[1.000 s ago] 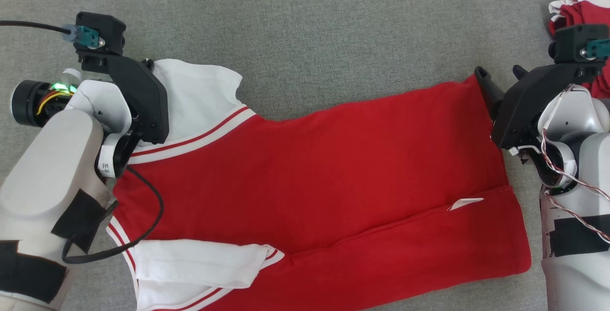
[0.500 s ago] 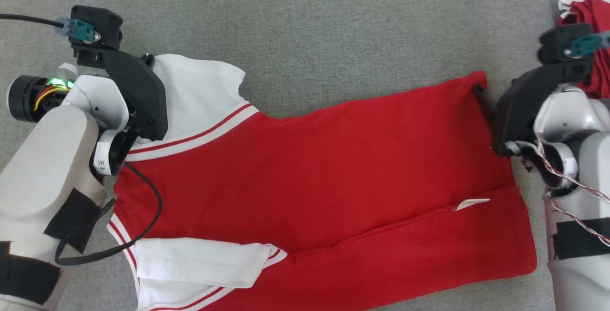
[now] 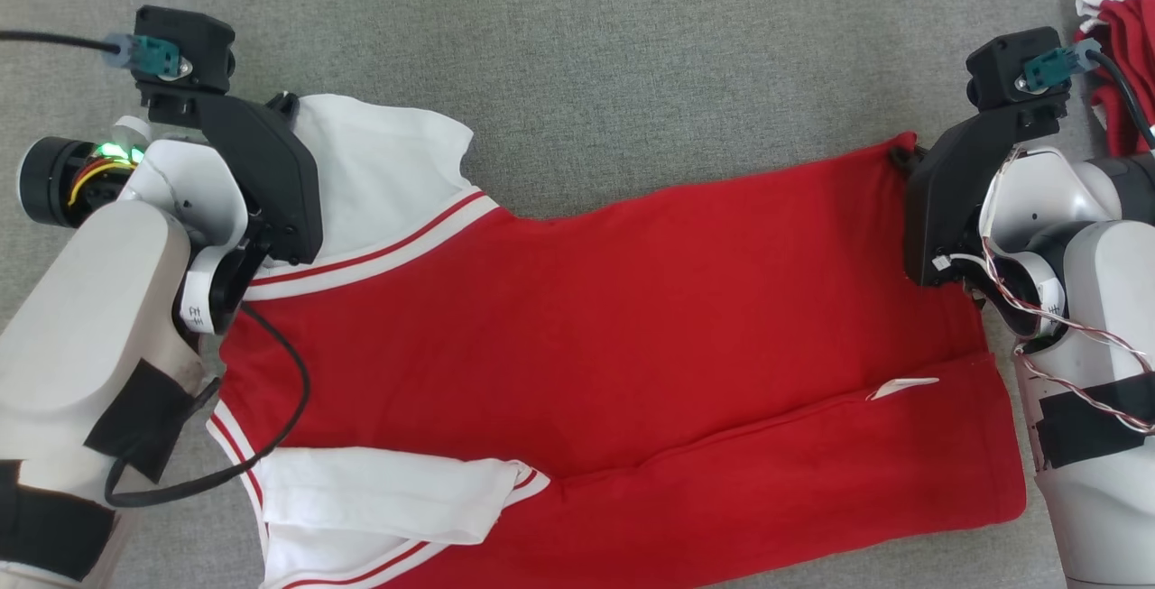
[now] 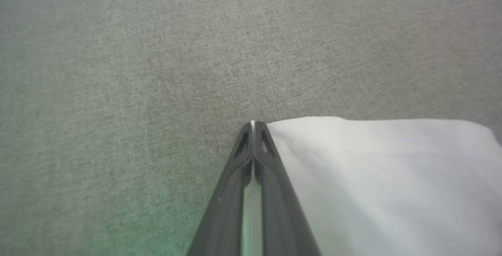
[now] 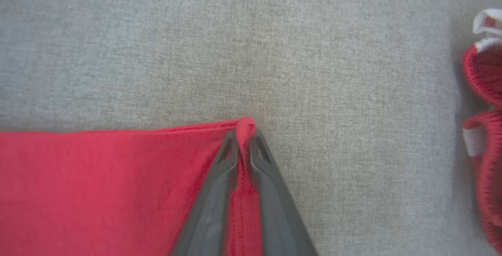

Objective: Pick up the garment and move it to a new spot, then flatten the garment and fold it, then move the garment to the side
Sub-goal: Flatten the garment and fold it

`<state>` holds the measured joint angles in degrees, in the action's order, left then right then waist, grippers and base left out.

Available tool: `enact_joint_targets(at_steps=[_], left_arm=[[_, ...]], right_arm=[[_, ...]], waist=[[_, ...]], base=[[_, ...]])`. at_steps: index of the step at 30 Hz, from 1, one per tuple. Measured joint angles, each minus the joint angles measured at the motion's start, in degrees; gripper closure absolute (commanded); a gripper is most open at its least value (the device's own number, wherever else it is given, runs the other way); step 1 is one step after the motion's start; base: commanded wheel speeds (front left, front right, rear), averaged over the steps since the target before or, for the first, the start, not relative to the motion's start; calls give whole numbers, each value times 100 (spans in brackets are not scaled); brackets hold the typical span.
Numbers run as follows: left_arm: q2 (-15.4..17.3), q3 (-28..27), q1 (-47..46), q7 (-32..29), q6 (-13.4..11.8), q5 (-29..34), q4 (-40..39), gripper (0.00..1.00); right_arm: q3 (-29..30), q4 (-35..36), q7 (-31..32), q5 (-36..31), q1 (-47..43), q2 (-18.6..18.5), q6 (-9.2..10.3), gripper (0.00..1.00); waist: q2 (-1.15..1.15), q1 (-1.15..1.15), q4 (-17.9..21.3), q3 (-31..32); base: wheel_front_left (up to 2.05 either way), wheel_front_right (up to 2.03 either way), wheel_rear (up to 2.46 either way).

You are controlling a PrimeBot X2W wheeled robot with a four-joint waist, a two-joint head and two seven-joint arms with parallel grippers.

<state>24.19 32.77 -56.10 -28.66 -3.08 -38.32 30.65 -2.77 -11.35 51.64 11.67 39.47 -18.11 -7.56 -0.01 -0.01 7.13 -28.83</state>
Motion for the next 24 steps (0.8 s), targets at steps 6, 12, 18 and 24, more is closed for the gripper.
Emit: enact_joint_targets(at_steps=[6,12,18,24], left_arm=[[35,-34,42,599,-1,98,65,100],[24,-111,-3,1399,-37,266,260,100],[-46,-98,-68,2051,59,386,410,100],[-157,-44,-68,2650,162,470,521,100]], right_arm=[[181,-222,-567,-275,58,36,0,100],[385,-487,-1109,-591,173,221,0,100],[615,-677,-1573,-851,202,338,0,100],[795,-849,-1857,-968,178,448,0,100]], waist=[[1,2,11,58],[1,2,23,171],[1,2,-12,245],[1,2,-71,333]], base=[[0,0,0],[0,0,0],[0,0,0],[0,0,0]])
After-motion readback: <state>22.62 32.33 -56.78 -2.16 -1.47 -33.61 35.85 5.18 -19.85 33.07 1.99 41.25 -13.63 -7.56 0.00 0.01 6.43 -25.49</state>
